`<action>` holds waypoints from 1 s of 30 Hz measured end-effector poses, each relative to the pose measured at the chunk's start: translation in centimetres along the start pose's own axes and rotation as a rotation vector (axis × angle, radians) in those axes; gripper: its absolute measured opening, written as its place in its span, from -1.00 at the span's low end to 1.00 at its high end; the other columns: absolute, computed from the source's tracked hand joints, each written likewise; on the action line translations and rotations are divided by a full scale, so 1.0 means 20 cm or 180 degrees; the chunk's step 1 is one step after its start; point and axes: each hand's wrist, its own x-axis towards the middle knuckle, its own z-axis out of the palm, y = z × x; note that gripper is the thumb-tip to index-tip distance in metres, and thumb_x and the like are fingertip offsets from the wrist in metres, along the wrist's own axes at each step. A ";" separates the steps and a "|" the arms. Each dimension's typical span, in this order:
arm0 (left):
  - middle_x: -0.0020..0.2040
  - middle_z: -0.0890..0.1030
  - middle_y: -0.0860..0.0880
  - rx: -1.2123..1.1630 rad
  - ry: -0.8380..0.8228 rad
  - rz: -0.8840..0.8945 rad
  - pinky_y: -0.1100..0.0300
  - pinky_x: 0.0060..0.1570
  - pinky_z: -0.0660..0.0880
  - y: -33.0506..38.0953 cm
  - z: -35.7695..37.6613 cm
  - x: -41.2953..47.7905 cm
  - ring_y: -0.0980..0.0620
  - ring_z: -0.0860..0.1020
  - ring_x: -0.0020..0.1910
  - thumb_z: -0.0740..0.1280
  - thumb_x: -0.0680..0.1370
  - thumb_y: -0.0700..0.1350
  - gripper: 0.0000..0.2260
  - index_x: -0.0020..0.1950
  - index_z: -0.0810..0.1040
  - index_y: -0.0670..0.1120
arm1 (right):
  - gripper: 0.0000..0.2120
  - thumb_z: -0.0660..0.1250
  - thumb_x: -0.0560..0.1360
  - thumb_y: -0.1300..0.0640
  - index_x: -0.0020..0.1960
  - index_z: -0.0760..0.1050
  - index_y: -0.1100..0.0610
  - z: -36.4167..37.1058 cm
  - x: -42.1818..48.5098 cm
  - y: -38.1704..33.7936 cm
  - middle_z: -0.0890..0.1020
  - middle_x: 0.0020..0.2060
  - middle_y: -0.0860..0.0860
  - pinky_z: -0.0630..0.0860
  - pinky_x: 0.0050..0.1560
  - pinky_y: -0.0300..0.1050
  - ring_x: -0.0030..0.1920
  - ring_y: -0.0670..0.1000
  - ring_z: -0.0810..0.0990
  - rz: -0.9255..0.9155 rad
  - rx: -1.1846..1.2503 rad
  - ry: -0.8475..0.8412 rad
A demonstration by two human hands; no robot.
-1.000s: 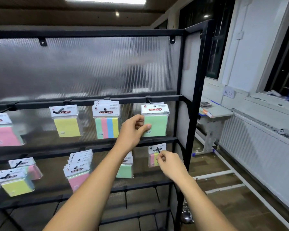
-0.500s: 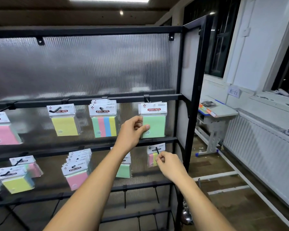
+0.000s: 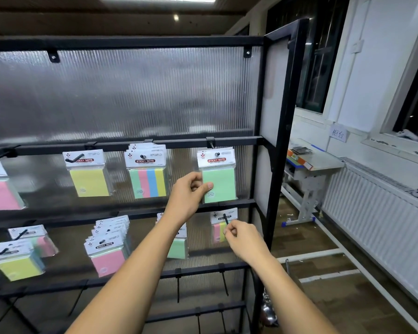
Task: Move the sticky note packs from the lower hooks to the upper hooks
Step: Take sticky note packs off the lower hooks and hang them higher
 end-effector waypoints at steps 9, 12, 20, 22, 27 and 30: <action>-0.33 0.47 -0.10 0.0171 0.0224 -0.0215 0.06 -0.24 0.47 -0.02 0.03 0.10 0.02 0.42 -0.35 0.38 0.55 -0.04 -0.74 -0.10 0.52 -0.26 | -0.90 0.24 0.58 0.06 -0.03 0.54 -0.03 0.02 0.01 0.02 0.64 -0.14 -0.07 0.41 -0.25 -0.27 -0.18 -0.11 0.56 -0.0021 0.0034 -0.0063; -0.30 0.53 -0.14 0.0347 0.0325 -0.0223 0.12 -0.23 0.45 -0.06 0.04 0.12 0.02 0.43 -0.33 0.37 0.55 -0.04 -0.75 -0.11 0.54 -0.23 | -0.90 0.24 0.58 0.06 -0.04 0.54 -0.03 0.02 0.01 0.02 0.64 -0.13 -0.08 0.43 -0.21 -0.27 -0.17 -0.12 0.57 -0.0043 0.0032 -0.0060; -0.22 0.59 0.01 0.0700 0.0377 -0.0282 0.26 -0.21 0.38 -0.16 0.09 0.02 0.08 0.51 -0.20 0.38 0.55 -0.06 -0.86 -0.10 0.56 -0.12 | -0.85 0.23 0.57 0.04 -0.13 0.52 0.02 0.06 -0.03 0.05 0.63 -0.24 -0.04 0.58 -0.08 -0.03 -0.18 0.00 0.59 0.0049 -0.0012 -0.0132; -0.25 0.58 0.03 0.0820 0.0236 -0.0463 0.23 -0.21 0.36 -0.23 0.10 -0.04 0.07 0.52 -0.20 0.37 0.56 -0.07 -0.88 -0.14 0.56 -0.09 | -0.84 0.23 0.57 0.01 -0.12 0.53 0.03 0.08 -0.05 0.07 0.63 -0.26 -0.04 0.57 -0.07 -0.03 -0.19 0.00 0.59 0.0084 0.0021 -0.0183; -0.25 0.56 0.02 0.1314 -0.0209 -0.0763 0.20 -0.20 0.37 -0.41 0.14 -0.22 0.03 0.52 -0.20 0.33 0.56 -0.09 -0.90 -0.12 0.54 -0.09 | -0.83 0.23 0.57 0.05 -0.13 0.54 0.03 0.17 -0.06 0.13 0.55 -0.33 -0.12 0.57 -0.06 -0.04 -0.25 -0.05 0.54 0.0201 0.0060 -0.0317; -0.26 0.54 0.04 0.1554 -0.0396 -0.0787 0.18 -0.16 0.40 -0.49 0.16 -0.29 0.02 0.53 -0.18 0.32 0.56 -0.12 -0.93 -0.11 0.53 -0.09 | -0.83 0.23 0.57 0.07 -0.11 0.56 0.08 0.20 -0.04 0.16 0.54 -0.30 -0.17 0.54 -0.08 -0.09 -0.21 -0.05 0.55 0.0317 0.0108 -0.0392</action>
